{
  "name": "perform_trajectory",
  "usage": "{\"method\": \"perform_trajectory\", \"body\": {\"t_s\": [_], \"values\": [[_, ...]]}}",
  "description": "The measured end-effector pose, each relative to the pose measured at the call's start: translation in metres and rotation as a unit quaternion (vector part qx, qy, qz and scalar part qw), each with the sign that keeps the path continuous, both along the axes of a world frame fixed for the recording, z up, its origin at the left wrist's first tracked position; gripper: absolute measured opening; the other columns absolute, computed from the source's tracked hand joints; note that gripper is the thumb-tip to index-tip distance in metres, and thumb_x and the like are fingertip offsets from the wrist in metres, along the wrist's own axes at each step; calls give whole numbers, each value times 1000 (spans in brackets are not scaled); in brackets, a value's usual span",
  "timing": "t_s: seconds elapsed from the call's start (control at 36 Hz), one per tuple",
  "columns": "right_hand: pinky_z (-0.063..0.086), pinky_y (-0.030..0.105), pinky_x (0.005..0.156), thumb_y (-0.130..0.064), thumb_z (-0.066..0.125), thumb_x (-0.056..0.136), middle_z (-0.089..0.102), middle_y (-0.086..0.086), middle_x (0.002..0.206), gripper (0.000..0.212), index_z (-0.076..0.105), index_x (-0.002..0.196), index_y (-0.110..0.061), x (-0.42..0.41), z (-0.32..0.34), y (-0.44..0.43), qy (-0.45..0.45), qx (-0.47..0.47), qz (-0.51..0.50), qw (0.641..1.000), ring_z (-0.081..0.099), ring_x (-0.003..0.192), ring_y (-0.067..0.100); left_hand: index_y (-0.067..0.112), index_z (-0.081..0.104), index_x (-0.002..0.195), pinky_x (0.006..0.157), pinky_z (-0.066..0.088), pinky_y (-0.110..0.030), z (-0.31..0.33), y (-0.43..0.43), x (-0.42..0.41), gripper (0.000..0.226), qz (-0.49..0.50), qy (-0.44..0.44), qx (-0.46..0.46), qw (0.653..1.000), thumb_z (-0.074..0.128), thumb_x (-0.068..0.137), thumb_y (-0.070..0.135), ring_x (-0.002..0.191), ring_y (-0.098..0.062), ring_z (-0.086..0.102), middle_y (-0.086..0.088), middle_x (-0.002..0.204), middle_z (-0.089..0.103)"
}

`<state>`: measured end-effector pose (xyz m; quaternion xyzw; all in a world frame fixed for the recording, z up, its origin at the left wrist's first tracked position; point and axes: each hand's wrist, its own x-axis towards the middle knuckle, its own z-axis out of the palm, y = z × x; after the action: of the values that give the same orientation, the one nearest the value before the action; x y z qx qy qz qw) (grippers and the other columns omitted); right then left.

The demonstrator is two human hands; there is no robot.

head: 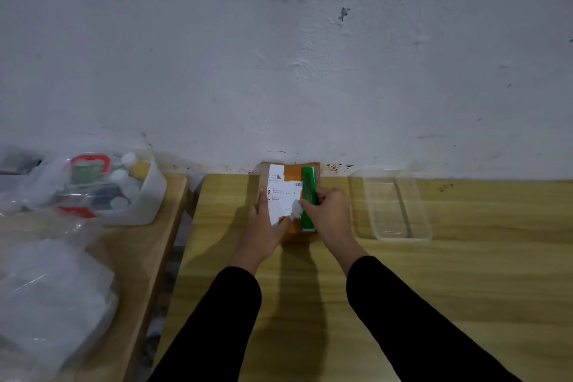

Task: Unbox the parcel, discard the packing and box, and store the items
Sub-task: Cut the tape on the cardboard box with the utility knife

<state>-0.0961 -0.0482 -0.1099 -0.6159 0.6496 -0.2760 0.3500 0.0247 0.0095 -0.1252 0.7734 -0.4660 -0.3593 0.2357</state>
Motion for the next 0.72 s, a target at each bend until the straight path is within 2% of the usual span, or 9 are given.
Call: {"method": "perform_trajectory", "body": {"t_s": [0.06,0.14,0.25,0.33,0.42,0.53,0.58,0.64,0.72], "values": [[47,15,66,-22,71,79,59,11,111,43,61,117,-4,-1,0,-1,5,-10,11,1000,58,92,16,28,4,149,98,44,-42,-1,1,3,81,4,14,-7,1000,55,88,43,128,-28,39,-9,146,29],[45,20,76,-24,60,88,52,12,118,38,57,122,-7,-9,1,-4,-34,-12,-16,999,53,103,19,30,9,148,96,49,-42,1,1,9,70,10,13,-51,999,51,92,38,131,-28,37,-7,146,29],[42,30,95,-24,40,98,43,13,138,40,41,137,-17,-19,-6,-9,-70,84,30,994,46,123,27,26,0,150,92,48,-35,5,-1,16,64,44,28,-32,998,37,98,37,137,-26,32,-6,158,10],[40,34,102,-22,32,100,32,2,151,43,27,143,-22,-24,-9,-7,-110,139,78,981,38,134,24,31,-6,148,94,49,-37,4,0,15,62,43,98,-8,994,33,100,32,132,-24,40,-6,157,17],[38,33,104,-23,31,100,27,0,153,45,24,145,-22,-29,-11,-3,-116,138,95,979,33,137,23,32,-9,148,94,48,-36,4,6,6,61,56,168,-6,984,30,101,27,123,-18,46,-4,153,26],[40,37,107,-21,34,100,30,1,152,45,26,144,-22,-37,-14,8,-139,152,83,975,35,135,23,33,-9,147,105,42,-47,3,22,-7,60,69,191,-22,979,30,101,26,132,-24,41,-3,154,26],[43,37,103,-20,34,100,30,2,152,44,26,143,-22,-44,-14,18,-144,154,84,974,38,133,23,32,-9,147,108,38,-42,5,35,-17,60,68,187,-20,980,29,101,27,134,-24,39,-2,154,26],[44,27,95,-18,34,100,31,1,151,45,26,144,-20,-54,-14,34,-149,152,86,973,40,131,22,29,-8,148,101,40,-32,6,51,-28,60,74,180,-22,981,30,101,26,132,-23,41,-2,154,27],[38,21,94,-20,35,99,33,2,151,45,28,143,-19,-73,-11,65,-143,147,81,975,38,133,20,29,-6,148,92,43,-28,8,77,-47,60,89,187,-20,978,31,101,22,127,-24,46,-5,153,29]]}}
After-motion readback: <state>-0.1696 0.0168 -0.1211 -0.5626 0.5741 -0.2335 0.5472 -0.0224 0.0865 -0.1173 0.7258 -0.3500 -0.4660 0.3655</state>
